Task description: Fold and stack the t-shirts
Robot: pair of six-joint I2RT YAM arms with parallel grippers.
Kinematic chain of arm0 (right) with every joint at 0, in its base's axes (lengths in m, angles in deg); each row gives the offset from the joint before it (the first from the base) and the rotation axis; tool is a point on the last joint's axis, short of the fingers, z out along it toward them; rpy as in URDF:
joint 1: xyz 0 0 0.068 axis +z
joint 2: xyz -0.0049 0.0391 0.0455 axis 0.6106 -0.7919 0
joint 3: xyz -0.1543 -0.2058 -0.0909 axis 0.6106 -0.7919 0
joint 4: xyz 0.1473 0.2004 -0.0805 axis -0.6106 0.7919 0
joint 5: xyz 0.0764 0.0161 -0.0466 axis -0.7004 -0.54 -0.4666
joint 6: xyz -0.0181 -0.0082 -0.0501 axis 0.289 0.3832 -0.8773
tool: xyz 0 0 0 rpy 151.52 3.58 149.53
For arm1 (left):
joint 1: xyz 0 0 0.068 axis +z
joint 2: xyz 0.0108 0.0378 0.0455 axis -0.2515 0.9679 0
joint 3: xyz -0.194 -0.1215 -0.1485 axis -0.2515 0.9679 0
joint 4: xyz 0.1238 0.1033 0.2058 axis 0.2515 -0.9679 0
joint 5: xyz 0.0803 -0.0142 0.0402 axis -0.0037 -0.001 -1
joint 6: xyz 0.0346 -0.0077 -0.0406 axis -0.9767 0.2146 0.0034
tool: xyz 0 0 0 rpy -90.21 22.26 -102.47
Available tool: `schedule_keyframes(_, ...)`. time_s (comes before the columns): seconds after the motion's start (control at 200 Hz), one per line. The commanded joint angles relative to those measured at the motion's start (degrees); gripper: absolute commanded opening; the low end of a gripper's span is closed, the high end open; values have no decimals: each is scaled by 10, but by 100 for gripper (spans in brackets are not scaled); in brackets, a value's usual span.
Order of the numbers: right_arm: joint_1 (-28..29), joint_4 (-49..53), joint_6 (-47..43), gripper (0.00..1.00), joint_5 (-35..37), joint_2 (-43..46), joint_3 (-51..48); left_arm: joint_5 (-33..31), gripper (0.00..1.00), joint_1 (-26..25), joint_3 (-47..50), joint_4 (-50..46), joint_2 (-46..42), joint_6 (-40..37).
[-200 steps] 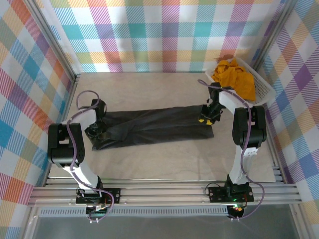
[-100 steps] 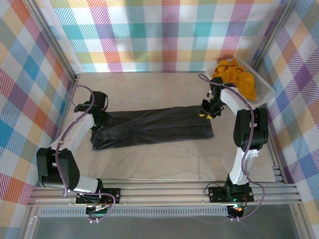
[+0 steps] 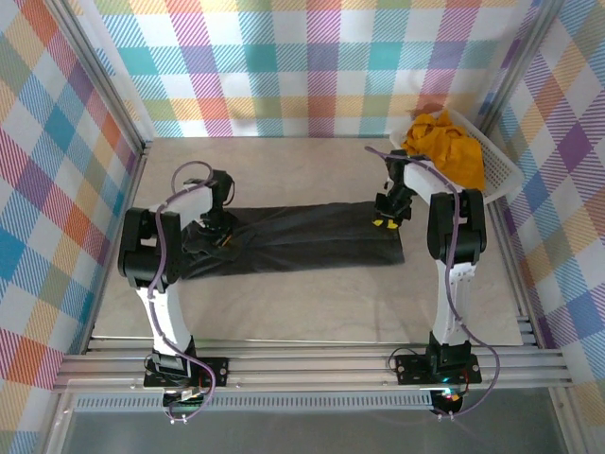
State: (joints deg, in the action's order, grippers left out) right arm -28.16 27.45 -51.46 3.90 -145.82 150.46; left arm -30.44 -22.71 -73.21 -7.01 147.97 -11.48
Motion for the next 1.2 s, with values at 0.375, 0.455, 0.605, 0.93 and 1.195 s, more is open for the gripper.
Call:
schedule_keyframes(0.375,128,-21,152,31,-28,233,-337,106,14,-54,-426,110,308,-31)
schedule_keyframes(0.455,185,-56,186,31,-57,251,-366,147,15,-80,-524,146,378,-9)
schedule_keyframes(0.605,273,-105,243,31,-122,220,-349,194,16,-122,-713,191,507,49)
schedule_keyframes(0.93,347,-87,258,32,-166,177,-231,141,56,-131,-759,212,452,44)
schedule_keyframes(1.195,301,-23,221,38,-107,323,-271,50,63,-134,-644,25,216,-107)
